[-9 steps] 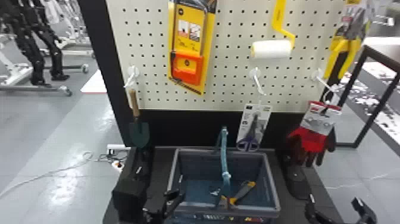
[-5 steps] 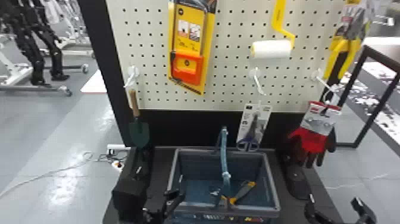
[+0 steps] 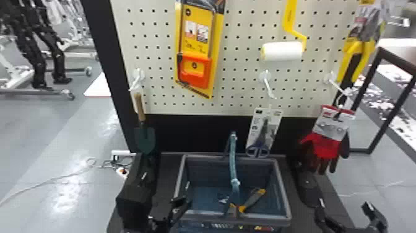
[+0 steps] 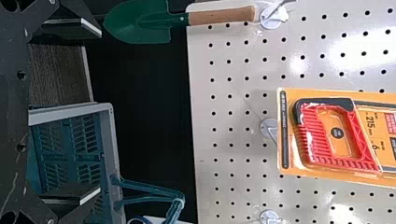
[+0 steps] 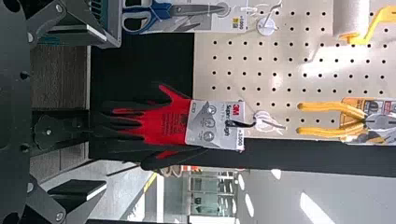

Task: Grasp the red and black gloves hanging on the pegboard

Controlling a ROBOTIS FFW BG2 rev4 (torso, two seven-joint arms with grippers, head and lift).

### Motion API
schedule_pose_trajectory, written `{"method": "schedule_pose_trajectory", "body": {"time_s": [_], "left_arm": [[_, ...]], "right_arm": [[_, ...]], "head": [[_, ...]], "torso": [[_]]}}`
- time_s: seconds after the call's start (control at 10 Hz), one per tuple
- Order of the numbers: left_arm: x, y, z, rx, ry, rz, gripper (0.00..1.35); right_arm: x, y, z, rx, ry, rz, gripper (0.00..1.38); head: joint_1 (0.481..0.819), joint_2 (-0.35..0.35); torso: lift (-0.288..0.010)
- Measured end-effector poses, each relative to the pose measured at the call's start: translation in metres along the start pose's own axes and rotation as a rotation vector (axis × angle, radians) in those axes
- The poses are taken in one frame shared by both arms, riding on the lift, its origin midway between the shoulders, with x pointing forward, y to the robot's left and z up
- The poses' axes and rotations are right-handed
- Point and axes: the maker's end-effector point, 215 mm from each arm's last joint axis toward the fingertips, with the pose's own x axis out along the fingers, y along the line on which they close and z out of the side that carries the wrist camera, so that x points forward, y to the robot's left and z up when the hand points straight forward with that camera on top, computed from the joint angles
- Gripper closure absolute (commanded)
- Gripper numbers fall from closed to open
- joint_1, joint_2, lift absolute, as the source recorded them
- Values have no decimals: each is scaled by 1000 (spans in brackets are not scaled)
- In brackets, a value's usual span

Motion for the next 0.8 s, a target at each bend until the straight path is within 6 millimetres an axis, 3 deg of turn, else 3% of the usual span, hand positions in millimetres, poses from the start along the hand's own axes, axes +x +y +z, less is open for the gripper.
{"method": "schedule_pose_trajectory", "body": {"time_s": [0.2, 0.8], "left_arm": [[0, 1, 0, 1, 0, 1, 139], [2, 0, 2, 2, -4, -2, 139]], "right_arm": [[17, -7, 3, 20, 5, 35, 194], [103, -71, 34, -28, 55, 236, 193]], "head": [[549, 0], [549, 0]], "torso": [[-100], [-100]]}}
